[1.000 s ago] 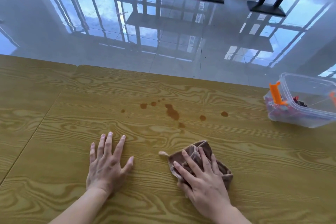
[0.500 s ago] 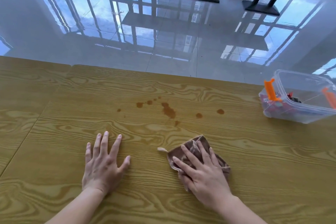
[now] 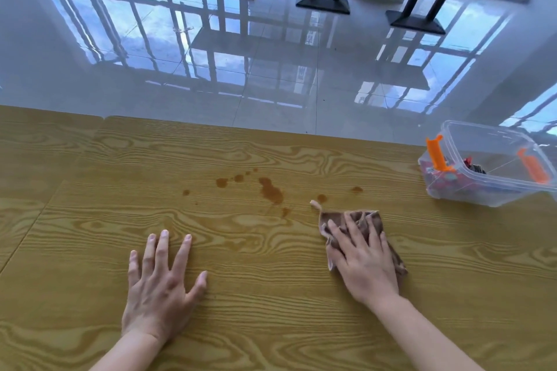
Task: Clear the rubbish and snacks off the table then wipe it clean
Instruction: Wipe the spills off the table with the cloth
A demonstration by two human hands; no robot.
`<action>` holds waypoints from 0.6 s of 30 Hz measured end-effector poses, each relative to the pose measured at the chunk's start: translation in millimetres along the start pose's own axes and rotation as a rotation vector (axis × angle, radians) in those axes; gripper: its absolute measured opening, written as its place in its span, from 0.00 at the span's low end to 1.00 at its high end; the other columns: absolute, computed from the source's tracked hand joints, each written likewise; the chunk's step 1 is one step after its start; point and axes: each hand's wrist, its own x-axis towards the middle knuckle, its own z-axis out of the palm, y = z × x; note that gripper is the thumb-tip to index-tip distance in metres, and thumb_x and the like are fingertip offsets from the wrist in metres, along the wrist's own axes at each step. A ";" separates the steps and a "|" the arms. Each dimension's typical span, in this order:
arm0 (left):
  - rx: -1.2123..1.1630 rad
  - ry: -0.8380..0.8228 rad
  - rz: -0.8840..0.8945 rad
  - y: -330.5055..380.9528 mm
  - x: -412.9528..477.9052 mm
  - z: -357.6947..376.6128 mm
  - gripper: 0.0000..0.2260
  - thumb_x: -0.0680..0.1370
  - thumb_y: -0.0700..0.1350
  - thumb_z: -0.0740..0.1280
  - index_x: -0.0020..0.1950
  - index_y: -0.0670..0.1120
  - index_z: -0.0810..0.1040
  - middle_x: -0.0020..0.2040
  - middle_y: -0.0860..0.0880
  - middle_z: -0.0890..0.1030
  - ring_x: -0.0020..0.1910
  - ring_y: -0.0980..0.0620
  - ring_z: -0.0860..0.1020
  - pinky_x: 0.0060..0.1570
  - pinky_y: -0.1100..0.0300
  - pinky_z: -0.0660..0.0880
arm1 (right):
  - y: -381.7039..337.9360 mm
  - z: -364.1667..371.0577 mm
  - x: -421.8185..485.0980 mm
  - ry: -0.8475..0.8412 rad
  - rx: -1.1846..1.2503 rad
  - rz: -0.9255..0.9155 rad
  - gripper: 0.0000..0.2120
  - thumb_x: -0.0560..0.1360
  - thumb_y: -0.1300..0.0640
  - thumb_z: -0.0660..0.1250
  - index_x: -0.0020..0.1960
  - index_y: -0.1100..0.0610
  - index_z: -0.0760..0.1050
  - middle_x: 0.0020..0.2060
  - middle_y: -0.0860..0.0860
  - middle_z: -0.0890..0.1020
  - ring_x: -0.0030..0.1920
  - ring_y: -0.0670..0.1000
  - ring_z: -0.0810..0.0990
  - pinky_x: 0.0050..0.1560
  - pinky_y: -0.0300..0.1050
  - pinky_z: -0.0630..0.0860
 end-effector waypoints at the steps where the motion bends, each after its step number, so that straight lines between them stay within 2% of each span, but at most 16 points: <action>1: 0.010 -0.007 0.001 0.6 -0.8 -0.3 0.36 0.74 0.67 0.52 0.78 0.51 0.61 0.78 0.38 0.59 0.79 0.40 0.53 0.75 0.37 0.49 | 3.5 6.9 -19.8 0.003 -0.011 -0.064 0.25 0.78 0.29 0.37 0.74 0.27 0.41 0.79 0.39 0.43 0.79 0.55 0.40 0.77 0.60 0.44; 4: 0.007 -0.044 -0.034 10.1 -0.5 -3.9 0.38 0.73 0.68 0.47 0.80 0.50 0.56 0.80 0.38 0.54 0.79 0.40 0.48 0.76 0.39 0.45 | 27.3 5.2 -25.9 -0.058 -0.008 -0.090 0.25 0.75 0.26 0.35 0.72 0.24 0.40 0.78 0.35 0.41 0.79 0.50 0.37 0.77 0.57 0.44; 6: -0.040 -0.077 -0.121 24.2 1.7 -3.3 0.41 0.72 0.70 0.40 0.81 0.51 0.47 0.81 0.40 0.44 0.79 0.43 0.38 0.76 0.42 0.37 | 39.5 -2.9 0.0 -0.034 -0.013 0.026 0.27 0.74 0.26 0.34 0.73 0.25 0.40 0.78 0.37 0.41 0.79 0.52 0.39 0.77 0.57 0.43; 8: -0.045 -0.080 -0.187 38.5 1.2 0.9 0.43 0.71 0.71 0.34 0.80 0.48 0.39 0.80 0.39 0.37 0.77 0.43 0.31 0.75 0.43 0.33 | 43.0 -12.8 34.9 -0.028 0.018 0.191 0.29 0.76 0.28 0.38 0.75 0.29 0.42 0.79 0.40 0.44 0.79 0.54 0.42 0.77 0.57 0.42; 10: -0.010 -0.057 -0.198 44.7 0.1 6.3 0.43 0.72 0.71 0.33 0.79 0.46 0.38 0.79 0.38 0.37 0.77 0.41 0.32 0.75 0.41 0.33 | 39.5 -20.8 65.0 -0.042 0.092 0.320 0.29 0.77 0.30 0.41 0.77 0.33 0.43 0.80 0.43 0.46 0.79 0.56 0.44 0.77 0.58 0.42; 12: -0.007 -0.033 -0.197 43.6 1.0 8.2 0.43 0.73 0.71 0.36 0.80 0.45 0.42 0.80 0.37 0.41 0.78 0.41 0.35 0.75 0.41 0.35 | 34.2 -23.1 75.0 -0.044 0.105 0.355 0.29 0.78 0.31 0.41 0.77 0.34 0.43 0.80 0.44 0.45 0.79 0.58 0.45 0.77 0.59 0.42; 15: -0.009 -0.050 -0.191 42.3 -0.3 5.9 0.43 0.73 0.71 0.37 0.80 0.44 0.43 0.80 0.37 0.42 0.78 0.40 0.37 0.75 0.41 0.36 | 26.0 -10.8 39.1 -0.024 0.023 0.143 0.27 0.79 0.32 0.39 0.76 0.32 0.41 0.79 0.41 0.42 0.79 0.58 0.45 0.77 0.59 0.44; 18: -0.013 -0.060 -0.199 45.7 0.6 2.8 0.43 0.72 0.71 0.36 0.80 0.45 0.42 0.80 0.37 0.40 0.78 0.40 0.36 0.75 0.41 0.36 | 24.8 9.0 -23.3 0.019 -0.032 -0.114 0.25 0.79 0.30 0.40 0.75 0.29 0.43 0.79 0.37 0.45 0.80 0.53 0.44 0.74 0.60 0.55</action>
